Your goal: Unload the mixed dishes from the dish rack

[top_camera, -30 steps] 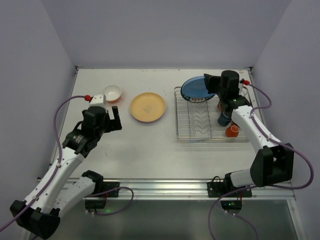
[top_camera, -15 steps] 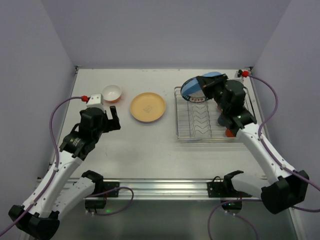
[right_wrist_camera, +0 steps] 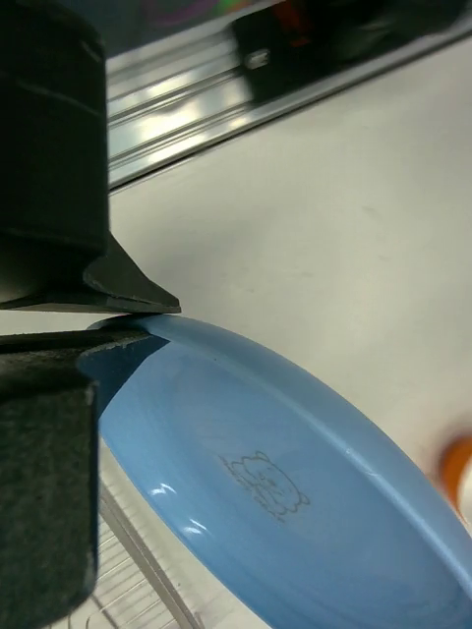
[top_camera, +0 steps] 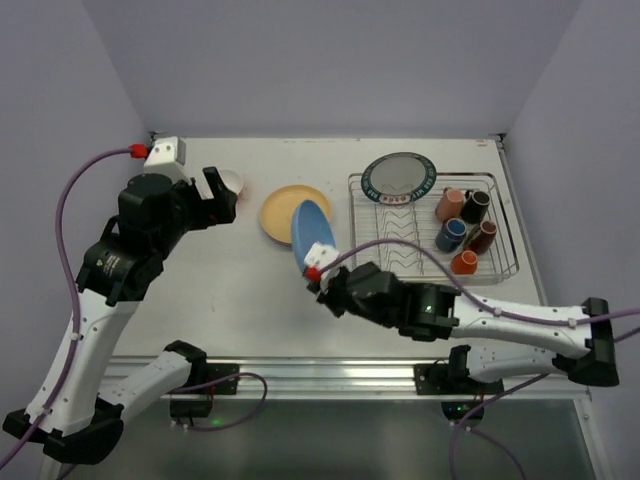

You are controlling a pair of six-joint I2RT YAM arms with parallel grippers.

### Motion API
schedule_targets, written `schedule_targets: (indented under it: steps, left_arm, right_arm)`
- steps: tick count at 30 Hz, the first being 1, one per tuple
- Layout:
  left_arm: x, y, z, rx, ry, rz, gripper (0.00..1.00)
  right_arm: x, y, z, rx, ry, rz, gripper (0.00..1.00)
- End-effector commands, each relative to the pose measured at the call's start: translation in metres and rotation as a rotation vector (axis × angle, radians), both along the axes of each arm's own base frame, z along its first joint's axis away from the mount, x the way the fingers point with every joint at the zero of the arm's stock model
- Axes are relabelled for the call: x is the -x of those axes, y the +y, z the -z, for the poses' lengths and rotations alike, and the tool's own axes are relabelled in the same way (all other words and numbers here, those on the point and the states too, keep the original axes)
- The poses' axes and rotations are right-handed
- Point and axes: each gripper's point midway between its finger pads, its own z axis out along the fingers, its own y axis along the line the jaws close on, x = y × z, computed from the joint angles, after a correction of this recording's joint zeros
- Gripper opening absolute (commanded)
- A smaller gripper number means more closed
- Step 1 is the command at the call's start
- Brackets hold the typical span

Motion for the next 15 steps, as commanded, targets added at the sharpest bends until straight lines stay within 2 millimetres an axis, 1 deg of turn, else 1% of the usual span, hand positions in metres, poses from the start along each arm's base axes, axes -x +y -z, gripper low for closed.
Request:
schedule_targets:
  steps: [1,2,3,4,5,6,8,9,11,12,13,14,15]
  left_arm:
    - [0.017,-0.033,-0.009,0.055,0.064,0.193,1.0]
    - [0.014,-0.043,-0.012,0.084,0.039,0.238,1.0]
    - [0.015,-0.054,0.009,0.093,0.092,0.292,1.0]
    - [0.019,-0.064,0.019,0.108,0.127,0.35,1.0]
    - [0.016,-0.067,0.034,0.098,0.174,0.357,1.0]
    - [0.017,-0.068,0.056,0.081,0.227,0.358,1.0]
    - [0.019,-0.067,0.073,0.061,0.264,0.36,1.0]
    - [0.022,-0.067,0.085,0.055,0.289,0.369,1.0]
    - [0.028,-0.069,0.09,0.05,0.292,0.401,1.0]
    - [0.029,-0.069,0.093,0.044,0.297,0.403,1.0]
    - [0.03,-0.067,0.1,0.029,0.309,0.402,1.0]
    - [0.031,-0.066,0.104,0.021,0.314,0.401,1.0]
    - [0.032,-0.064,0.107,0.014,0.321,0.397,0.99]
  right_arm:
    - [0.007,-0.015,0.058,0.479,-0.304,-0.101,0.0]
    - [0.011,-0.011,0.063,0.512,-0.335,-0.127,0.0]
    - [0.016,-0.003,0.063,0.541,-0.395,-0.17,0.0]
    - [0.017,0.0,0.066,0.565,-0.422,-0.185,0.0]
    - [0.019,0.003,0.074,0.601,-0.441,-0.213,0.0]
    - [0.021,0.007,0.075,0.623,-0.475,-0.252,0.0]
    - [0.027,0.014,0.082,0.64,-0.485,-0.316,0.0]
    - [0.027,0.016,0.082,0.653,-0.506,-0.339,0.0]
    - [0.024,0.02,0.08,0.666,-0.531,-0.339,0.0]
    - [0.023,0.021,0.084,0.698,-0.543,-0.348,0.0]
    - [0.021,0.022,0.084,0.709,-0.549,-0.346,0.0]
    - [0.019,0.025,0.078,0.71,-0.559,-0.329,0.0]
    - [0.017,0.027,0.083,0.744,-0.565,-0.333,0.0]
